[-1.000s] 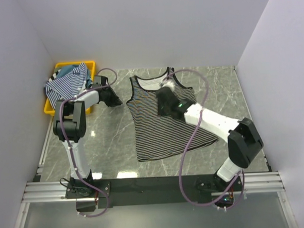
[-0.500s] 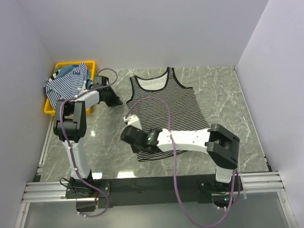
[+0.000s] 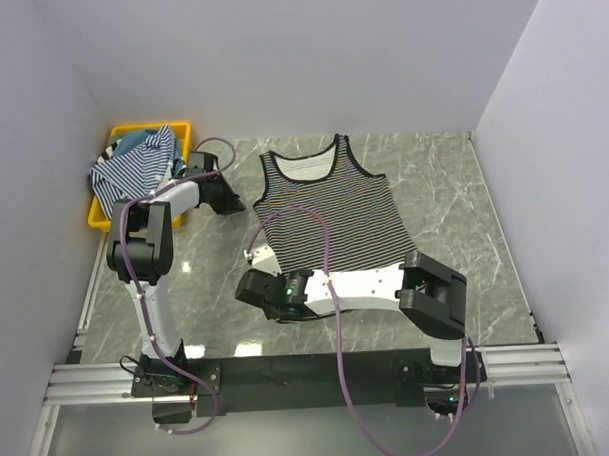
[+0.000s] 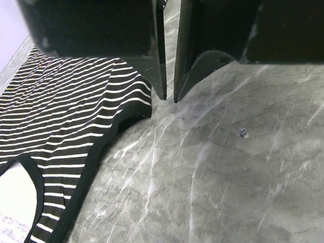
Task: Fold and stack the tank tops
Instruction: Flatten the tank top out
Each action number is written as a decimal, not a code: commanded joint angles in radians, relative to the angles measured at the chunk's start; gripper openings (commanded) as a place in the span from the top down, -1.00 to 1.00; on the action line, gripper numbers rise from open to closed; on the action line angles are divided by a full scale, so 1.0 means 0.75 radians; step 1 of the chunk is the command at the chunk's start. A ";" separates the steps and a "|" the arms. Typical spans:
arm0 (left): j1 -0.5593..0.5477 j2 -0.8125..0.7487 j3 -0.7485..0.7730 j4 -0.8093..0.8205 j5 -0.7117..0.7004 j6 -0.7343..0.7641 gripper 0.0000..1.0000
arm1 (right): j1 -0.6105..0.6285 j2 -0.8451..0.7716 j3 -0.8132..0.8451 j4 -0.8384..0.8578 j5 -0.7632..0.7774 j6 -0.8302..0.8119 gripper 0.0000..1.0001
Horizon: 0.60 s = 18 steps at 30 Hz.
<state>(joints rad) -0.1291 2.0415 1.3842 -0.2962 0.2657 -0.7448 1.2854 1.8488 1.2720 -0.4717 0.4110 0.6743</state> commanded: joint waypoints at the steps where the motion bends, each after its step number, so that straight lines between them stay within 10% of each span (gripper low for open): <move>1: -0.008 -0.008 0.046 0.008 0.006 0.017 0.67 | 0.027 0.004 -0.025 0.011 0.047 0.046 0.35; 18: -0.008 0.002 0.052 0.006 -0.002 0.013 0.67 | 0.074 0.059 -0.076 0.050 0.031 0.068 0.29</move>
<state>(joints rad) -0.1299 2.0415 1.3899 -0.2981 0.2646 -0.7448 1.3331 1.8771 1.2308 -0.4568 0.4198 0.7025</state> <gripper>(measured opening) 0.165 0.346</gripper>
